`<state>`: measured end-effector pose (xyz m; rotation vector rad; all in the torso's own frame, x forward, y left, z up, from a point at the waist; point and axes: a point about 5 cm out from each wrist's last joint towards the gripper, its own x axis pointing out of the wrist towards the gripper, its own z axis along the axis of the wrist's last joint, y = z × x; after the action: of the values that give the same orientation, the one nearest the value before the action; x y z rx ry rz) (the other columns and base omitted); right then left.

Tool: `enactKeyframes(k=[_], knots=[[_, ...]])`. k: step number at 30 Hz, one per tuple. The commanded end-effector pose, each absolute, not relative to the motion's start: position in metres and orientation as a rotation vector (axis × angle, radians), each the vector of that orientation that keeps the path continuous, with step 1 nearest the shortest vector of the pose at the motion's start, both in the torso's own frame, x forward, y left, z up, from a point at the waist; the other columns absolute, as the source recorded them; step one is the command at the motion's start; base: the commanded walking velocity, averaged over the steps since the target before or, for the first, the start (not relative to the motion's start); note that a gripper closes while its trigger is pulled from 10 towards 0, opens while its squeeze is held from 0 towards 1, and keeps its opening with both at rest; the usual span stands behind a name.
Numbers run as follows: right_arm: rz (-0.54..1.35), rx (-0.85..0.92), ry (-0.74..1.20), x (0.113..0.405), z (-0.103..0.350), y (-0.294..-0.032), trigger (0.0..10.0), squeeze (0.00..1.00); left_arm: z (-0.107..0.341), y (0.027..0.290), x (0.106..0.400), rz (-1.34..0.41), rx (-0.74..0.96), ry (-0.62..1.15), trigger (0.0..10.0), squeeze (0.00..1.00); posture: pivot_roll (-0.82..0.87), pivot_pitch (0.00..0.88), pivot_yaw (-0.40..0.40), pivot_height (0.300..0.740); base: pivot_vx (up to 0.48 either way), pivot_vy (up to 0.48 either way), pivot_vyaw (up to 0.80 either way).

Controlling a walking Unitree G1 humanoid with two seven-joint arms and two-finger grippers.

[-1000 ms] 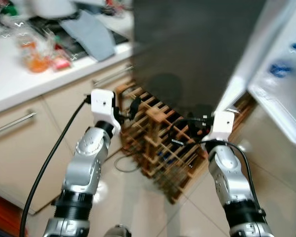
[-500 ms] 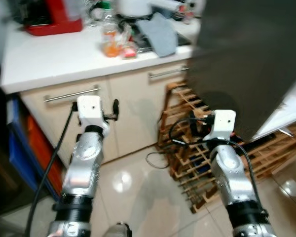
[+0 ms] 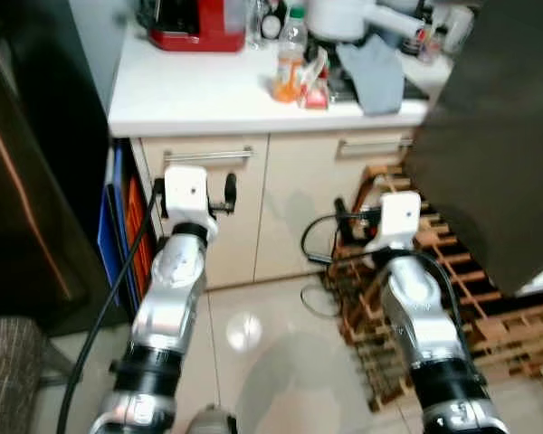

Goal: Restocking fridge

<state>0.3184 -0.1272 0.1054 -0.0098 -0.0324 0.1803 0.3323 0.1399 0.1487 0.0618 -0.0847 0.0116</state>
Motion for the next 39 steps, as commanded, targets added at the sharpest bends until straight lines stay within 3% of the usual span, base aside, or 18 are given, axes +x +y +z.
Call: enactKeyframes(k=[1, 4, 9, 24, 39], knots=[[0.151, -0.022, -0.042, 0.319, 0.106, -0.135, 10.0, 0.1, 0.154, 0.132, 0.335, -0.013, 0.057, -0.104, 10.0, 0.0, -0.03, 0.0, -0.016, 0.74, 0.0, 0.0, 0.69], [0.126, -0.017, -0.031, 0.318, 0.104, -0.135, 10.0, 0.02, 0.16, 0.127, 0.337, -0.088, 0.086, -0.128, 10.0, 0.0, -0.02, 0.0, -0.011, 0.74, 0.0, 0.0, 0.47], [0.108, -0.017, -0.064, 0.319, 0.106, -0.133, 10.0, 0.02, 0.175, 0.12, 0.338, -0.184, 0.155, -0.221, 10.0, 0.0, -0.02, 0.0, -0.003, 0.74, 0.288, 0.0, 0.0], [0.079, 0.005, -0.135, 0.327, 0.123, -0.132, 10.0, 0.04, 0.19, 0.105, 0.34, -0.233, 0.154, -0.299, 10.0, 0.0, -0.03, 0.0, -0.009, 0.74, 0.48, 0.0, 0.0], [0.123, 0.0, -0.346, 0.345, 0.186, -0.125, 10.0, 0.04, 0.198, 0.104, 0.342, -0.217, 0.131, -0.337, 10.0, 0.0, -0.03, 0.0, -0.012, 0.74, 0.48, 0.0, 0.0]])
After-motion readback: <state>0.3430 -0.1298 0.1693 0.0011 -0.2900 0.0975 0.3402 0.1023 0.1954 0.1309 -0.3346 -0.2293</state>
